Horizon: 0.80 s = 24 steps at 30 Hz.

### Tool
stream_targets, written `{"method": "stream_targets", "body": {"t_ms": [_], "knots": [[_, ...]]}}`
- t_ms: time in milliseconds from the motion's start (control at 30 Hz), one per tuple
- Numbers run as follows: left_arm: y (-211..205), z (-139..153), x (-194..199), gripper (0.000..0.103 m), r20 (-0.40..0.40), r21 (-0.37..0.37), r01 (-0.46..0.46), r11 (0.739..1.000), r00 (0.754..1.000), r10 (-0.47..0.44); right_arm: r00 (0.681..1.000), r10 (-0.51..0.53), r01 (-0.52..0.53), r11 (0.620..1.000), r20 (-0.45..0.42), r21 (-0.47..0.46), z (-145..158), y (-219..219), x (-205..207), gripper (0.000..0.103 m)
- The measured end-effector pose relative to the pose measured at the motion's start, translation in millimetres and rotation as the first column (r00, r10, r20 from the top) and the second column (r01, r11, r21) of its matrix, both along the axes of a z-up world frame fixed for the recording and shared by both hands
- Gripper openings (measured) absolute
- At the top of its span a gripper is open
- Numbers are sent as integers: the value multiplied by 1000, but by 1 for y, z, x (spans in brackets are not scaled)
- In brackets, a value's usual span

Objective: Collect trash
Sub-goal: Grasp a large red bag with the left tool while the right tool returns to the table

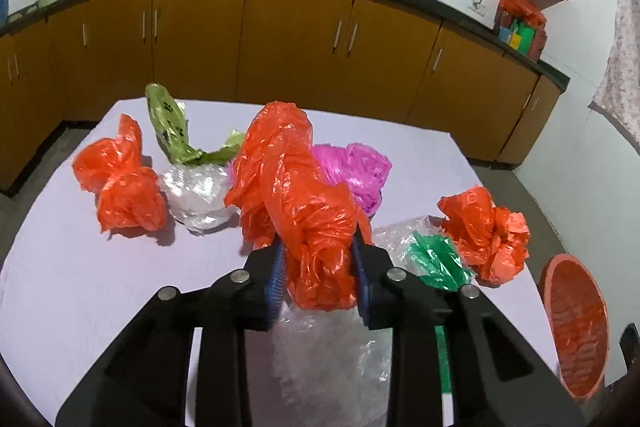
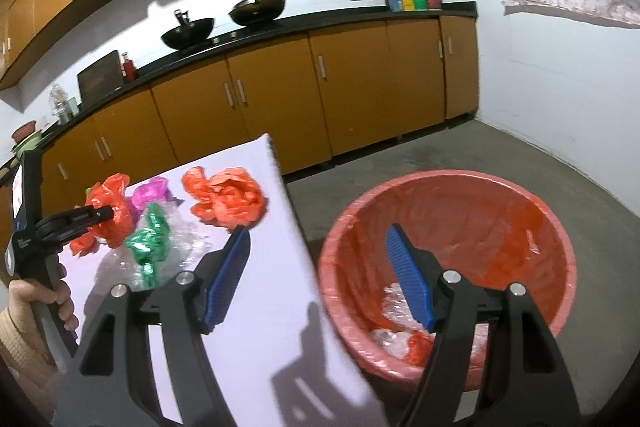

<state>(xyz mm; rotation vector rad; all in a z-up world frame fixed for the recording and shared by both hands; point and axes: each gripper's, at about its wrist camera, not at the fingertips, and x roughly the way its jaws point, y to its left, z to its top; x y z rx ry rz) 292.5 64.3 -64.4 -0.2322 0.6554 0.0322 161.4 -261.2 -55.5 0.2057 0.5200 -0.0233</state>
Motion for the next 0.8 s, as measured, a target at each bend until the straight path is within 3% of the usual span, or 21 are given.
{"method": "stream_targets", "body": {"t_ms": [267, 400, 633, 800], "knots": [[28, 21, -46, 28, 100, 4, -1, 1000, 995, 0, 992, 124, -124, 992, -13, 14, 1, 55, 22, 69], [46, 27, -69, 28, 137, 31, -23, 999, 990, 18, 978, 204, -203, 979, -38, 37, -4, 91, 39, 63], [74, 23, -95, 28, 157, 113, -81, 990, 986, 63, 954, 281, -277, 959, -103, 59, -19, 142, 70, 63], [92, 16, -100, 28, 146, 123, -114, 986, 985, 95, 950, 280, -275, 960, -139, 52, -28, 164, 87, 63]]}}
